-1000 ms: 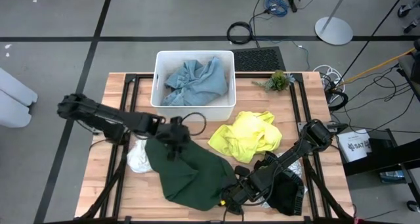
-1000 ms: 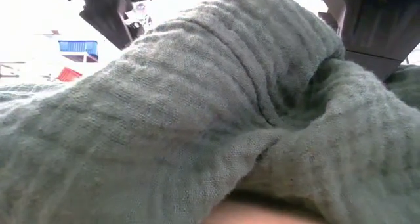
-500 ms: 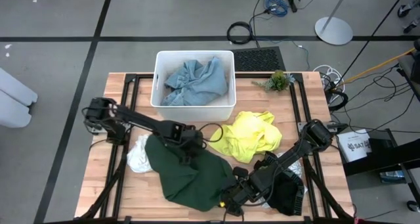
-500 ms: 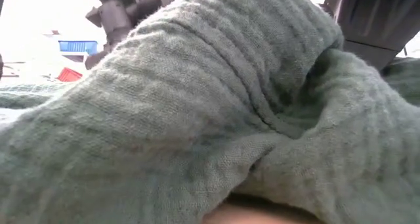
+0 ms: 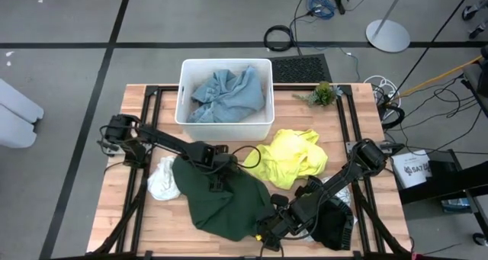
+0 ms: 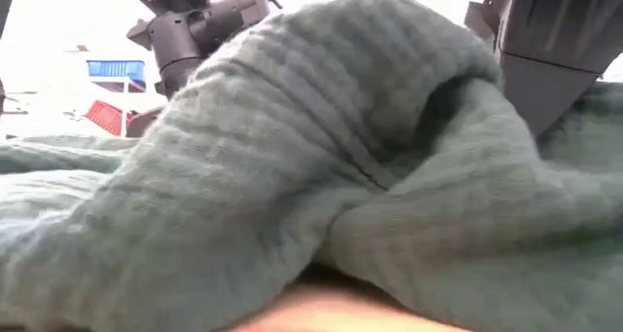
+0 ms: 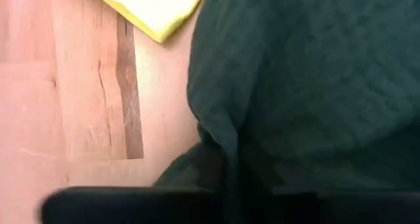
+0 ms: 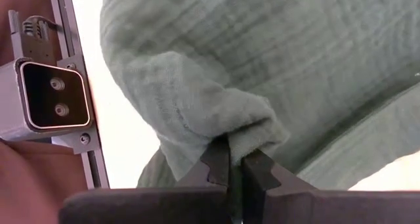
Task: Fold laundry
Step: Fold the green shirt
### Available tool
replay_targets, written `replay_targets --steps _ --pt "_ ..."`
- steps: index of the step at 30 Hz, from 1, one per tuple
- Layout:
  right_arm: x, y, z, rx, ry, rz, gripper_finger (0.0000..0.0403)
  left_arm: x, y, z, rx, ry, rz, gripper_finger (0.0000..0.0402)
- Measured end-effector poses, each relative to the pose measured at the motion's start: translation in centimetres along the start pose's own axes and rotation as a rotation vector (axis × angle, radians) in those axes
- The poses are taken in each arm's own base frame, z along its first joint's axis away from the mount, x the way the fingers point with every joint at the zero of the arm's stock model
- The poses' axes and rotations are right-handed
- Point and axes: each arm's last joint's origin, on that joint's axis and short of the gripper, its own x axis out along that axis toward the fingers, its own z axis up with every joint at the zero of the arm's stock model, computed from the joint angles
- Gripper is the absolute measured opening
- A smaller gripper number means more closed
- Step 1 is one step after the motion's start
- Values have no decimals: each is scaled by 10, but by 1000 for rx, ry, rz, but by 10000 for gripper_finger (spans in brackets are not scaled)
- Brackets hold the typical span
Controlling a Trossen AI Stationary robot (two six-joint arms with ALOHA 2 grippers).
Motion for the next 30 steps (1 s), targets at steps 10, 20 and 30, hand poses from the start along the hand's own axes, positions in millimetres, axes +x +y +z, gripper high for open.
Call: replay_targets --steps 10,20,30 --pt "0 -1 -1 -6 7 -16 0 -104 -11 21 45 -92 22 15" --pt "-50 -18 7 -68 -39 -118 0 -269 -30 11 30 -500 -84 13" --pt "-176 -53 37 -135 -435 -86 0 -366 -26 -23 -79 -824 -224 15"
